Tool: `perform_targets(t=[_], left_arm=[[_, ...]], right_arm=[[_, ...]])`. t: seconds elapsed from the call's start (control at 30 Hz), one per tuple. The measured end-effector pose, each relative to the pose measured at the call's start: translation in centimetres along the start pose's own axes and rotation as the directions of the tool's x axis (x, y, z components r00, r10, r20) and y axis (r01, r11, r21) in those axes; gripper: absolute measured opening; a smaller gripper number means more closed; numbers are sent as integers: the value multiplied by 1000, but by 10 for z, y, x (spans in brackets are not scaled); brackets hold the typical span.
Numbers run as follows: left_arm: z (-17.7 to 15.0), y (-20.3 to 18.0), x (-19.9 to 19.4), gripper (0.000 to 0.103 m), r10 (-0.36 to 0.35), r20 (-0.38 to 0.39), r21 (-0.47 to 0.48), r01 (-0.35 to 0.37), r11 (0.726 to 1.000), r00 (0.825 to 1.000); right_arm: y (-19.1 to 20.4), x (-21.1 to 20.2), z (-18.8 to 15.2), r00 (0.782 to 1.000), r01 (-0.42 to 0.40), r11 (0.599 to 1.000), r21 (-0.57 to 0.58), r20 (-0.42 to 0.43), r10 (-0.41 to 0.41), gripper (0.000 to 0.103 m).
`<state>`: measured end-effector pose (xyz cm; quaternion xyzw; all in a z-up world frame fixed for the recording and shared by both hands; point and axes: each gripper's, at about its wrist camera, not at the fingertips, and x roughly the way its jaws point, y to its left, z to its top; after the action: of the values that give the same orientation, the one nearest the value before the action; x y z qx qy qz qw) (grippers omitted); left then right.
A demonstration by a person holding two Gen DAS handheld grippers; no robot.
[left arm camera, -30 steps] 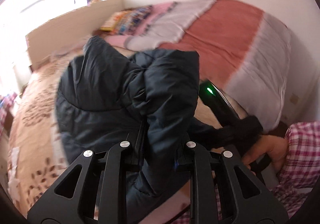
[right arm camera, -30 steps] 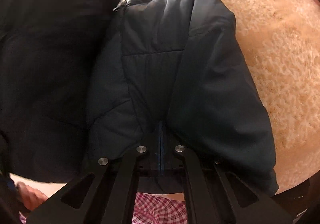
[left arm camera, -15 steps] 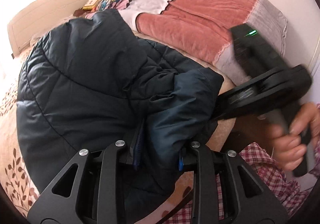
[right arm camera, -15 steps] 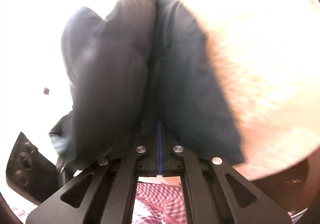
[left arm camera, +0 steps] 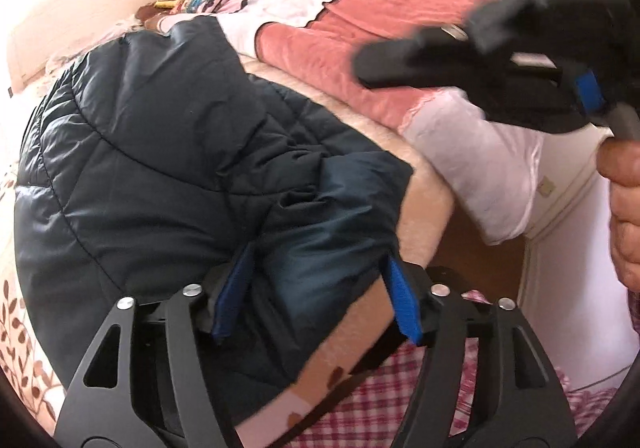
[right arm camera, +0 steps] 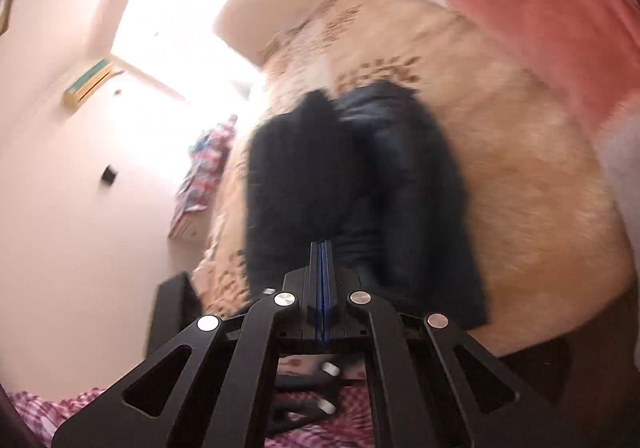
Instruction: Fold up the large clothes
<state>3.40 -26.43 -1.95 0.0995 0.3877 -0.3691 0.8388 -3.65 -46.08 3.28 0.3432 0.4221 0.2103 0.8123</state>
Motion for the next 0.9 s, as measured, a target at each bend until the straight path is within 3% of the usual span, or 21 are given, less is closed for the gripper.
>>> perform_targets(t=[0.17, 0.33, 0.43, 0.53, 0.6, 0.7, 0.9], left_arm=[[-8, 2, -34, 65, -64, 15, -20, 64, 998, 998], [-17, 18, -72, 64, -77, 46, -40, 79, 996, 996], [-10, 38, -89, 64, -25, 92, -88, 34, 996, 995], [3, 60, -96, 64, 43, 143, -157, -20, 987, 989], [17, 76, -96, 64, 73, 170, -219, -35, 975, 983], [47, 88, -82, 62, 99, 177, -235, -56, 970, 979], [98, 92, -30, 55, 154, 91, -202, -134, 970, 984]], right_arm=[[24, 28, 8, 997, -2, 999, -51, -83, -3, 3], [21, 58, -5, 981, 96, 991, -94, -158, -110, 3], [9, 71, -17, 941, 263, 952, -160, -176, -289, 0], [-11, 80, -28, 915, 331, 933, -145, -191, -354, 0], [-22, 86, -34, 909, 346, 929, -128, -198, -366, 0], [-38, 90, -41, 914, 341, 937, -82, -206, -351, 0], [-56, 94, -44, 916, 335, 942, -29, -226, -332, 0]])
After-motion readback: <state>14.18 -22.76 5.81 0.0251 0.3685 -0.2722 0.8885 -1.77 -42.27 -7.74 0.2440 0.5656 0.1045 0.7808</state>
